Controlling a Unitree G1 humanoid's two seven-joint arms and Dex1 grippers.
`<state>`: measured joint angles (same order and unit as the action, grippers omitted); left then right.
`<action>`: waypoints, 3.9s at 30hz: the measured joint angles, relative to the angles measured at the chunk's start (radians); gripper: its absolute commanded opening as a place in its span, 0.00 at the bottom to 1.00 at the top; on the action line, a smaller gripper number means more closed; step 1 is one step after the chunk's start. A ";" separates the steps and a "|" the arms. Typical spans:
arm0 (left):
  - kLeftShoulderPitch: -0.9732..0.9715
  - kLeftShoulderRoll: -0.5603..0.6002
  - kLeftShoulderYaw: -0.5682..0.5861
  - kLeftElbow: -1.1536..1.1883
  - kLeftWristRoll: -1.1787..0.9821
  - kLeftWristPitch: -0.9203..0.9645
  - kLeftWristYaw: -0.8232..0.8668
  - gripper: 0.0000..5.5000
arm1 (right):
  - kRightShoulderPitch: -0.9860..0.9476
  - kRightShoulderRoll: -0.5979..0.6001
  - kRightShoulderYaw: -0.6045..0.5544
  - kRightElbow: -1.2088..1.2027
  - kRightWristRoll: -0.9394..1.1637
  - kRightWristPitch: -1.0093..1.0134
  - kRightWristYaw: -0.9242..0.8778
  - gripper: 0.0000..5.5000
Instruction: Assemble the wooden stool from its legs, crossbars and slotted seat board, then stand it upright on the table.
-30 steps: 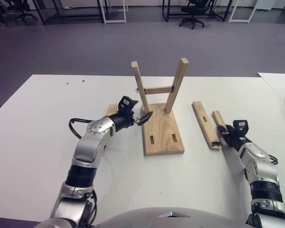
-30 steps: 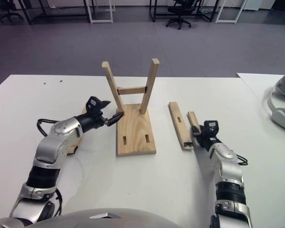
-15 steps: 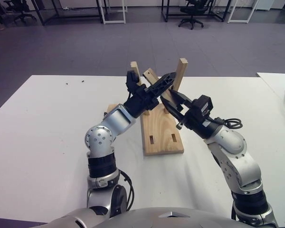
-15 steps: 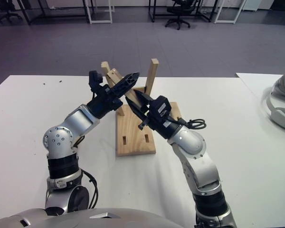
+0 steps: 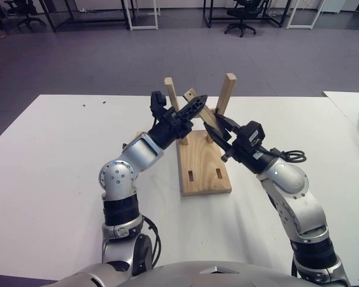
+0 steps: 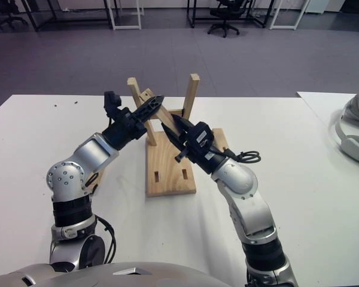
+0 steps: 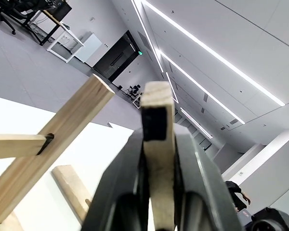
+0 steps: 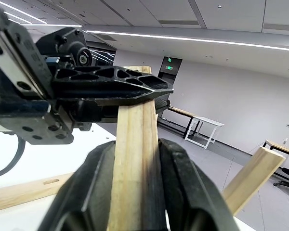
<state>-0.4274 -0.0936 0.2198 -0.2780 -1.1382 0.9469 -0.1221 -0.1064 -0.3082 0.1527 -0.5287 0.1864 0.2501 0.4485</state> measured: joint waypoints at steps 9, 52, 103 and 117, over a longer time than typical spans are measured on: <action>0.081 0.122 0.003 -0.037 0.095 -0.097 -0.055 0.07 | 0.022 -0.014 0.008 0.023 -0.038 -0.008 0.000 0.44; 0.342 0.422 -0.050 0.344 0.801 -0.777 -0.152 0.07 | 0.155 0.002 -0.035 0.416 -0.230 -0.194 -0.089 0.44; 0.393 0.561 -0.001 0.272 0.752 -0.549 -0.396 0.37 | 0.027 0.090 -0.163 0.425 0.020 -0.042 -0.083 0.44; 0.096 0.491 -0.120 -0.088 0.606 -0.624 -0.418 0.37 | -0.730 0.246 -0.402 0.517 0.796 0.413 -0.195 0.44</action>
<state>-0.3313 0.3978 0.0999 -0.3659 -0.5325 0.3230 -0.5402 -0.8360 -0.0617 -0.2489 -0.0115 0.9822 0.6628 0.2532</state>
